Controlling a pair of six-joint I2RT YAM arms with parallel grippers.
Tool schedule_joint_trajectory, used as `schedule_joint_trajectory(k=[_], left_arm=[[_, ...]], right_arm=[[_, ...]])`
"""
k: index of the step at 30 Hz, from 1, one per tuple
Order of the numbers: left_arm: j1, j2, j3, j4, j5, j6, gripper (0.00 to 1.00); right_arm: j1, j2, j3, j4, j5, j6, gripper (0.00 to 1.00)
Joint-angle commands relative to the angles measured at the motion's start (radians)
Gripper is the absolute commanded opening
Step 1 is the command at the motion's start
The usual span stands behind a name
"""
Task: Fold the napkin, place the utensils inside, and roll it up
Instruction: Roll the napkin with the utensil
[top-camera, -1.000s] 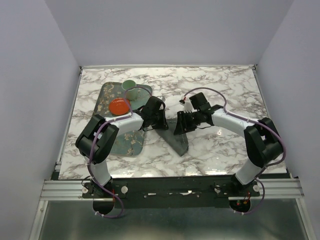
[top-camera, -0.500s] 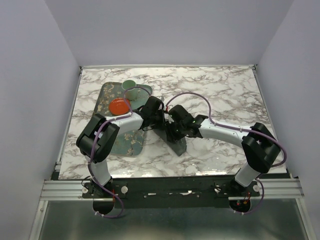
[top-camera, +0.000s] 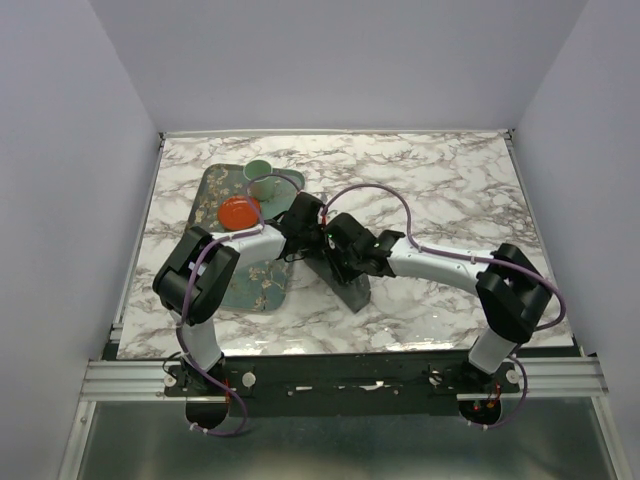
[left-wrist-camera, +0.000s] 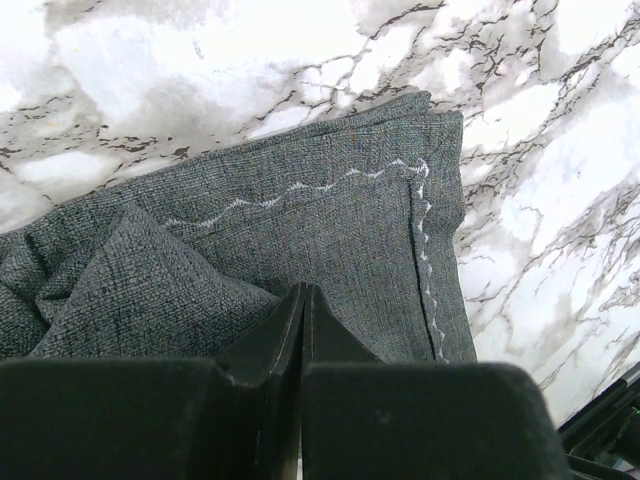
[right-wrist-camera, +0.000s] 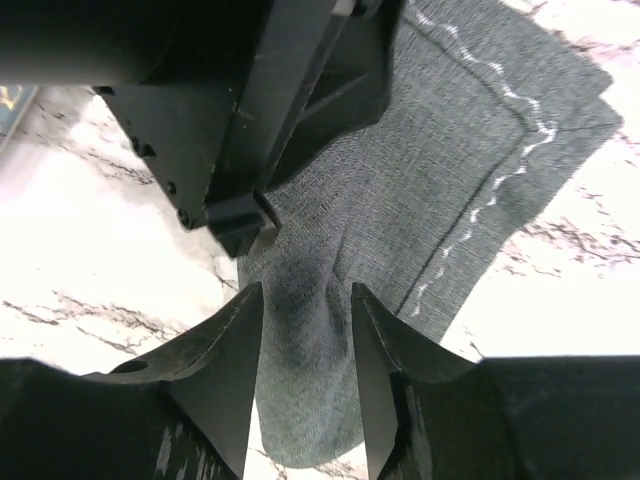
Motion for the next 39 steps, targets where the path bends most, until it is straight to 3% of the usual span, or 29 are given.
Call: schedule_joint_trajectory(k=[1, 2, 6, 8, 17, 27, 34, 39], left_arm=[[0.011, 0.044, -0.038, -0.080, -0.051, 0.023, 0.08], [0.011, 0.044, -0.038, -0.078, -0.051, 0.023, 0.08], [0.009, 0.044, -0.038, -0.080, -0.050, 0.022, 0.08], [0.011, 0.041, -0.042, -0.077, -0.048, 0.022, 0.08], [0.009, 0.032, -0.041, -0.077, -0.048, 0.023, 0.08], [0.012, 0.021, -0.041, -0.067, -0.028, 0.029, 0.10], [0.017, 0.003, -0.041, -0.052, 0.019, 0.029, 0.20], [0.061, 0.000, -0.033, -0.029, 0.149, -0.001, 0.25]], right_arm=[[0.008, -0.052, 0.041, -0.027, -0.013, -0.006, 0.49], [0.007, -0.040, 0.041, -0.020, -0.034, -0.002, 0.48], [0.007, -0.016, 0.024, 0.035, -0.106, 0.021, 0.23], [0.008, -0.012, 0.010, 0.049, -0.102, 0.034, 0.22], [0.007, 0.045, -0.002, 0.062, -0.062, 0.012, 0.31], [0.014, 0.083, -0.060, 0.119, -0.031, -0.005, 0.56], [0.042, 0.145, -0.100, 0.158, 0.112, 0.004, 0.59], [0.065, 0.166, -0.137, 0.158, 0.240, 0.069, 0.55]])
